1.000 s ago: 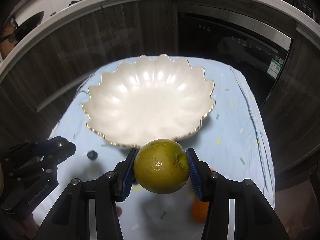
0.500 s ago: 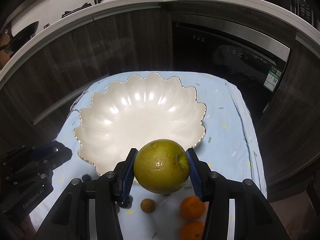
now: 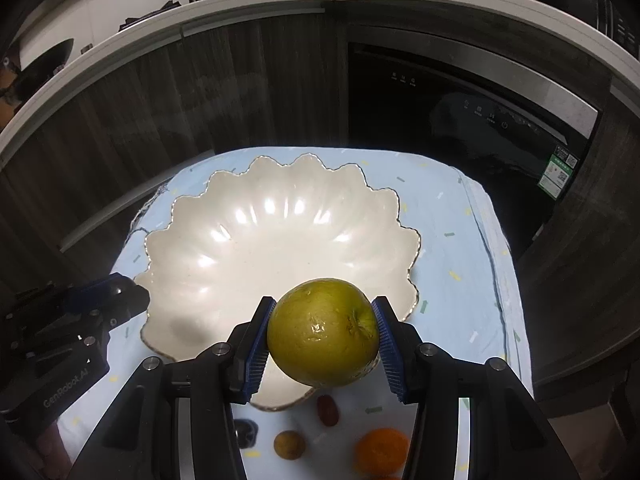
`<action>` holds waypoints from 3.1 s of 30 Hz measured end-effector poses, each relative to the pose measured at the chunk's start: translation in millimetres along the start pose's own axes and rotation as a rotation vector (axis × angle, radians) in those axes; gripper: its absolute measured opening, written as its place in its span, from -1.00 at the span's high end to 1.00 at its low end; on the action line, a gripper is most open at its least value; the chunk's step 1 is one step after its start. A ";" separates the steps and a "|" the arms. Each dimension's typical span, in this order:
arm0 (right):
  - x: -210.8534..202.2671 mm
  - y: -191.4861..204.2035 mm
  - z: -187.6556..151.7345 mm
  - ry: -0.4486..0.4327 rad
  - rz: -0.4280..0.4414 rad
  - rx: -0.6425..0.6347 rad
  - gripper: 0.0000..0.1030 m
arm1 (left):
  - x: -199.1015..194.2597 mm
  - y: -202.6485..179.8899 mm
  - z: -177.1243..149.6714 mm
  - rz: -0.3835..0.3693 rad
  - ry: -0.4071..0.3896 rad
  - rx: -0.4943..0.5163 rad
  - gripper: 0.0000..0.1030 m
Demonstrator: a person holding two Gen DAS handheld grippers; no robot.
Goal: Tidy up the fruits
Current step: 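Carry the green-yellow fruit and dark plum over the white bowl and release both, then withdraw both open tools from the bowl back toward the remaining fruits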
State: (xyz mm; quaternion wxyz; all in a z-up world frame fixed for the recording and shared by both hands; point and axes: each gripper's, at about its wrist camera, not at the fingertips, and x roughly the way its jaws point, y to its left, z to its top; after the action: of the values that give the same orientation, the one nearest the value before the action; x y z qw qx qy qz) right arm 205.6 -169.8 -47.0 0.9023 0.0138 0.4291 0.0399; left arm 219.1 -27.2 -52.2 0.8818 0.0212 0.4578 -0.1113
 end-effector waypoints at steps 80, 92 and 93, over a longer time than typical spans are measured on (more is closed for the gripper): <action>-65.4 -32.1 -45.9 -0.086 -0.151 0.024 -0.57 | -52.6 -41.5 -62.9 0.039 -0.056 0.027 -0.74; -67.6 -32.3 -78.2 -0.070 -0.142 0.035 -0.57 | -46.9 -49.9 -87.5 0.015 -0.035 0.058 -0.74; -67.2 -32.8 -81.6 -0.068 -0.141 0.036 -0.57 | -46.3 -51.2 -89.6 0.016 -0.035 0.064 -0.74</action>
State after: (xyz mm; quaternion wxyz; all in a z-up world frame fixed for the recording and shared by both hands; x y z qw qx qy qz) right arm 102.1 -208.9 -48.5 0.9166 0.0011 0.3985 -0.0319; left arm 110.3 -56.3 -63.2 0.8895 0.0511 0.4381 -0.1192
